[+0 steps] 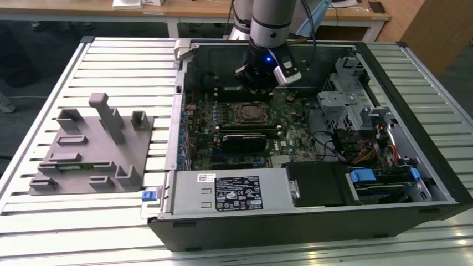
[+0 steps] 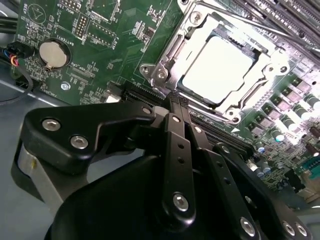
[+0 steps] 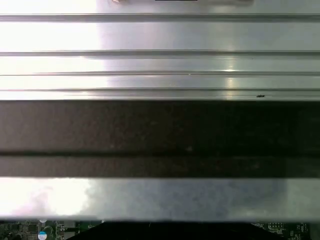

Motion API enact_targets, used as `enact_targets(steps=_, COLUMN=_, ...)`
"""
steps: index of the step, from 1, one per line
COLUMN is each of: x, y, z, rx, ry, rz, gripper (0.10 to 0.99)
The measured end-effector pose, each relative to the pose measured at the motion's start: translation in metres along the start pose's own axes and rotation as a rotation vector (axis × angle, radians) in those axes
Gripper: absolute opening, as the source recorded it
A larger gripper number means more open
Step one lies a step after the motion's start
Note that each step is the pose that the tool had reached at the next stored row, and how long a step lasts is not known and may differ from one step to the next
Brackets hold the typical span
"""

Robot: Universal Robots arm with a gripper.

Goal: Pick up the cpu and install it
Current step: 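Install the first cpu locking lever, then install the second cpu locking lever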

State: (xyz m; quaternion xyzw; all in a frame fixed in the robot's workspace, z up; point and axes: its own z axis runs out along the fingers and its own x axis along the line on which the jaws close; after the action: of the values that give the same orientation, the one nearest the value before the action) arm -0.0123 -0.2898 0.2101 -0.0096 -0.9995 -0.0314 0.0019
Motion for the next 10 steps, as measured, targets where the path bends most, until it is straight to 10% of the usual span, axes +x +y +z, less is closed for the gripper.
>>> enact_targets(steps=10, x=-0.0009, y=-0.0037, z=0.0001, rx=0.0, ry=0.0, rz=0.0, gripper=0.106)
